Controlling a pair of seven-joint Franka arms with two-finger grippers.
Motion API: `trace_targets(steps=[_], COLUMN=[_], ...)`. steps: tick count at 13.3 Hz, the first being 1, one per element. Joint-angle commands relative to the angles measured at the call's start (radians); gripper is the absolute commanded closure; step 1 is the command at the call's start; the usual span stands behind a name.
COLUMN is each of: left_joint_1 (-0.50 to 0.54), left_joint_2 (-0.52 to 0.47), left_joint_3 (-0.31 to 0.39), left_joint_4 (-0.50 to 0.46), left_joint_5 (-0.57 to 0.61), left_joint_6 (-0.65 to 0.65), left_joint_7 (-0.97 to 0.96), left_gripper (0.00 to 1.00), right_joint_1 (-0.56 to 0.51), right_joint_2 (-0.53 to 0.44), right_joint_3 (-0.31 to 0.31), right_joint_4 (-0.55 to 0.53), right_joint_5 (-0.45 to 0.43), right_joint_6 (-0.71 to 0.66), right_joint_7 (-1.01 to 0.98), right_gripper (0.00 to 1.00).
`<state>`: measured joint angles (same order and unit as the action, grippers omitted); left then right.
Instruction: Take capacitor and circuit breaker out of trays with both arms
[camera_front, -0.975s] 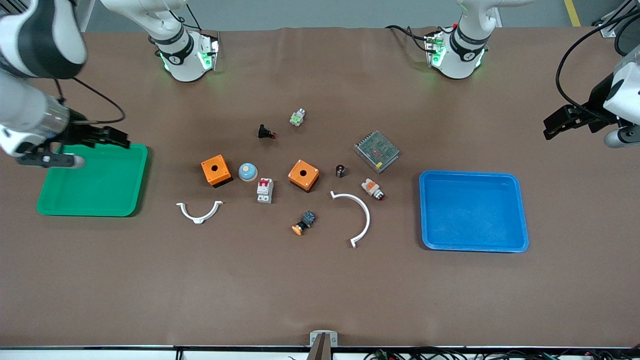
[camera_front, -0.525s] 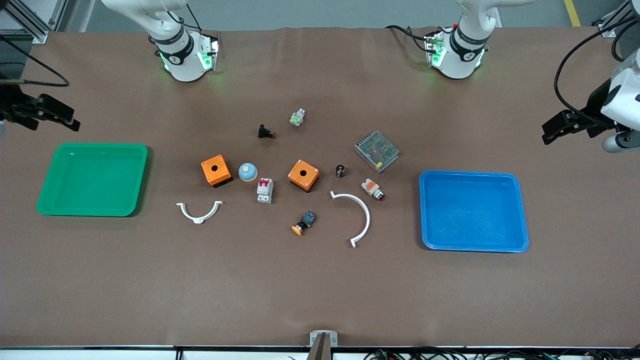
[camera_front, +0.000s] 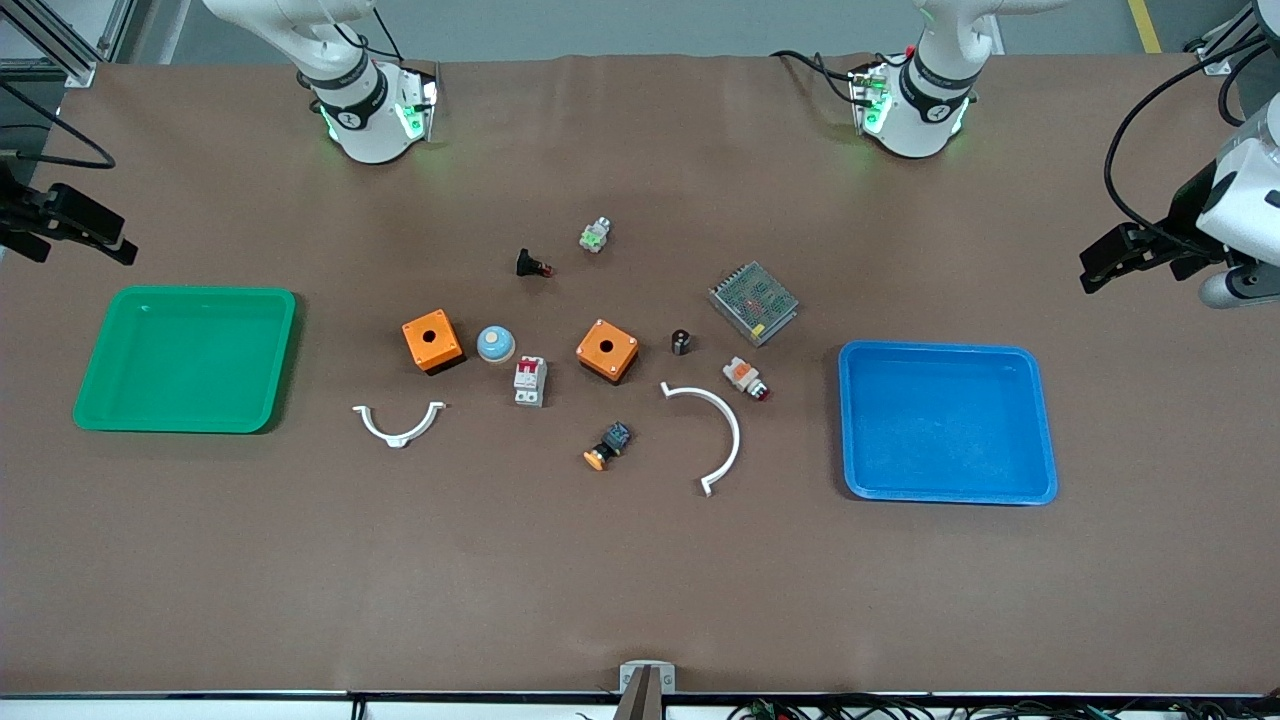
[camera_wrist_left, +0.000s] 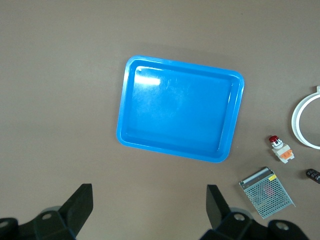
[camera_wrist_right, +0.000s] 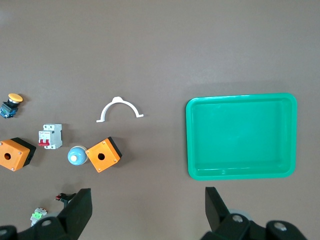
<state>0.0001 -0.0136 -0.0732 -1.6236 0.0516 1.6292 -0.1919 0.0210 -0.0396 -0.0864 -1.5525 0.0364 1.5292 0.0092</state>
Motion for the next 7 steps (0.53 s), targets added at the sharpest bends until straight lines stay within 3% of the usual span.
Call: trace_targets(steps=[1, 7], left_joint_1=[0.000, -0.005], left_joint_2=[0.006, 0.007], left_joint_3=[0.001, 0.001], left_joint_4=[0.008, 0.011], left_joint_5=[-0.030, -0.032], left_joint_6=[-0.002, -0.003], left_joint_7=[0.022, 0.022], left_gripper=[0.00, 0.00], right_joint_1=[-0.016, -0.018], right_joint_2=[0.017, 0.017], right_joint_3=[0.013, 0.013], right_joint_4=[0.034, 0.035], right_joint_5=[-0.015, -0.016], right_joint_6=[-0.014, -0.014], right_joint_7=[0.005, 0.005], right_gripper=[0.00, 0.00])
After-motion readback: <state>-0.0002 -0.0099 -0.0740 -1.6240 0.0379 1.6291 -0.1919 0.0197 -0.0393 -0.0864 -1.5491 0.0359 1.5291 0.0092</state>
